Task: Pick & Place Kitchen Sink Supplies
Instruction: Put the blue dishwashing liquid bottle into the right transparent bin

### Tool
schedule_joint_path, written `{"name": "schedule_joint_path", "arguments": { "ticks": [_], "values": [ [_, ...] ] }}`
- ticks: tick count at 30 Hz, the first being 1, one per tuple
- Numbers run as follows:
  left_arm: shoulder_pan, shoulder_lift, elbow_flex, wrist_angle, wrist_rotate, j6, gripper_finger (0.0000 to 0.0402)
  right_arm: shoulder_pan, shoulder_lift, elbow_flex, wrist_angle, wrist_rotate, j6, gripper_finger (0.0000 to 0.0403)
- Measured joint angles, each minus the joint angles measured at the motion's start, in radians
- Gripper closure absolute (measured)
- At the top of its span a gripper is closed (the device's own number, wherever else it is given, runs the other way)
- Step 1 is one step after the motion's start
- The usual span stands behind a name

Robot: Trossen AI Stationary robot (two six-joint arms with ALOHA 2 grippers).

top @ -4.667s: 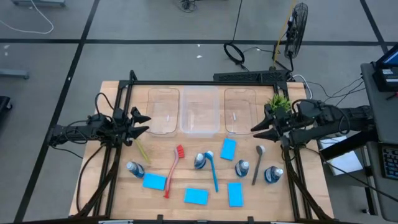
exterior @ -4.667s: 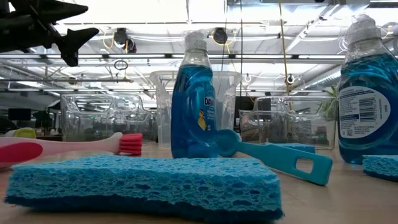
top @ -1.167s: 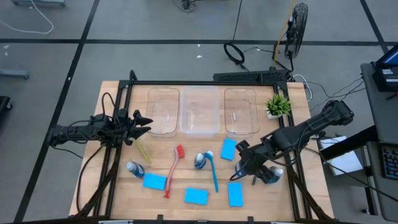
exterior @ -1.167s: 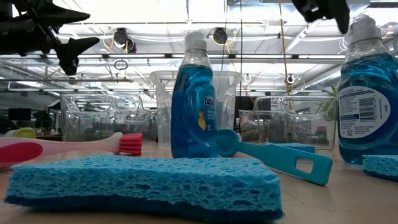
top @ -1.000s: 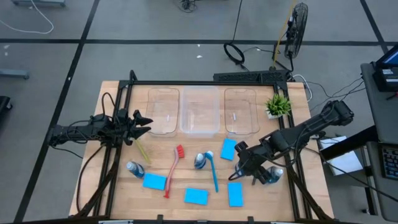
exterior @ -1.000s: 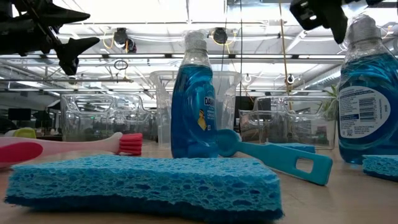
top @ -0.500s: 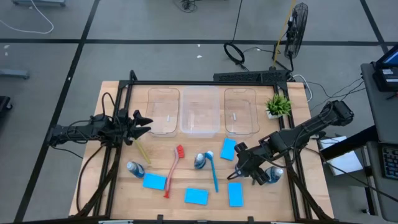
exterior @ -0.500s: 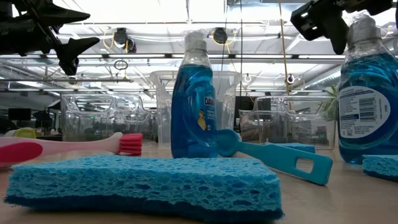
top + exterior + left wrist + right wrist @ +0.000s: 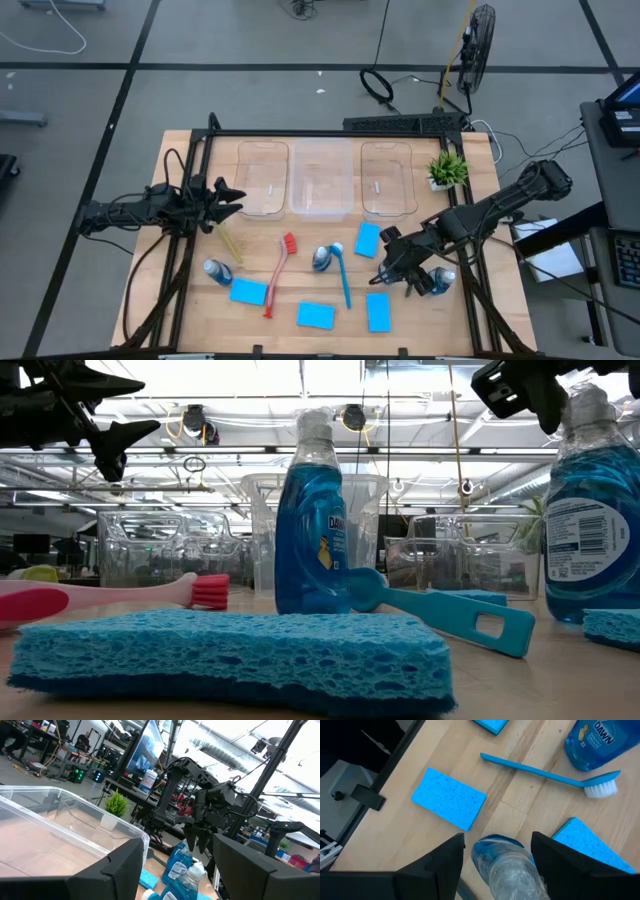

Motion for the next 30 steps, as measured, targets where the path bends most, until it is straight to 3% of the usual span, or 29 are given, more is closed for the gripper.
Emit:
{"name": "schedule_joint_path", "arguments": {
  "ticks": [13, 30],
  "values": [
    [0.0, 0.0, 0.0, 0.0, 0.0, -0.003, 0.016, -0.002, 0.0, 0.0, -0.034, 0.053, -0.002, 0.0168],
    [0.0, 0.0, 0.0, 0.0, 0.0, -0.003, 0.016, -0.002, -0.001, -0.055, 0.027, 0.045, 0.014, 0.0201]
  ]
}}
